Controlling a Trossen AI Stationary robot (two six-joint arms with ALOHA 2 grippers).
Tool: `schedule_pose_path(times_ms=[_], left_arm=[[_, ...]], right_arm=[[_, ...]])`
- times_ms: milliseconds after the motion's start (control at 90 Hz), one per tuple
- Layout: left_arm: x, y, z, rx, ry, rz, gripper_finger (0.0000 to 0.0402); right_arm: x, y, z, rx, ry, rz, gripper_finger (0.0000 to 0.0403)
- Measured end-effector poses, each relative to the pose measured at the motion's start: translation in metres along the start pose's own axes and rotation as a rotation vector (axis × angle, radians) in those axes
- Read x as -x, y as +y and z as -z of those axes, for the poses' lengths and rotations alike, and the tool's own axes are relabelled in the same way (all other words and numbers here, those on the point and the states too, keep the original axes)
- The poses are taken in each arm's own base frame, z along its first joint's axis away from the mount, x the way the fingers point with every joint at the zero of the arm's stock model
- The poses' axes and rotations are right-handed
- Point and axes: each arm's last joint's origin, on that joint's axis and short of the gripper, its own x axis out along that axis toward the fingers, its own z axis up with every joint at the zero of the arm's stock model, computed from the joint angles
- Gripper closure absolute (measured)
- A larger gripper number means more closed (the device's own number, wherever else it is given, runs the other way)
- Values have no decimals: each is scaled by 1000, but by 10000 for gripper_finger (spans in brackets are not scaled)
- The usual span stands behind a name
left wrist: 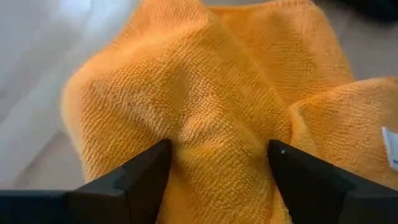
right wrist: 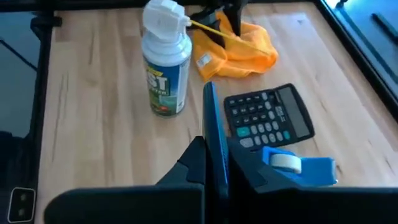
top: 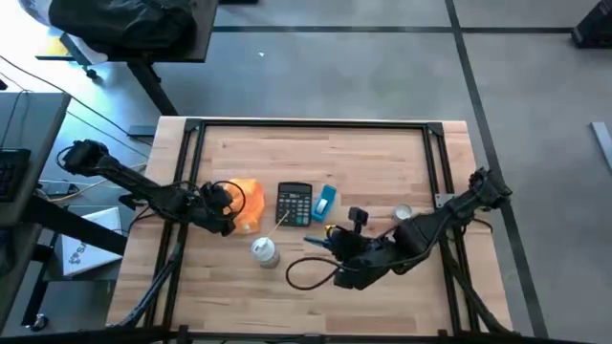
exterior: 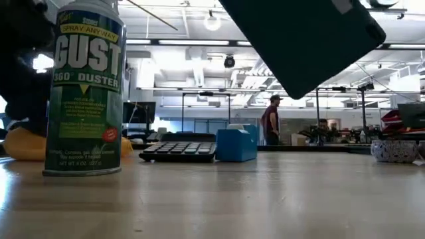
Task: Apply microfiber cloth
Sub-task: Wipe the tablet with the orange microfiber cloth
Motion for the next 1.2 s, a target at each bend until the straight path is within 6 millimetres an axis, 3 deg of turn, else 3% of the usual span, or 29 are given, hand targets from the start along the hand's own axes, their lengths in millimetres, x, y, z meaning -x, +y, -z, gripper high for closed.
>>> schedule_pose_path(times_ms=[156, 356, 411, 556, 678, 811, 989, 1200], left_arm=[[-7, 4, 11, 6, 10, 25, 208], [-8, 3, 13, -17, 18, 60, 359], [-8, 1, 11, -20, -2, 87, 383], [0, -7, -2, -67, -8, 156, 376], [19, -18, -31, -128, -94, 185, 390], [47, -20, -62, -216, -181, 122, 395], [89, -8, -96, -258, -288, -5, 397], [134, -11, -136, -252, -573, 81, 398]], right_arm=[[3, 7, -5, 52, -79, -9, 402], [14, 11, -10, 97, -168, 4, 402], [17, 11, -12, 105, -196, 19, 402], [20, 13, -19, 149, -287, 89, 402], [26, 4, -33, 150, -336, 172, 402], [33, -17, -55, 95, -382, 250, 402], [31, -46, -78, 17, -404, 306, 402], [15, -82, -93, -73, -412, 391, 402]])
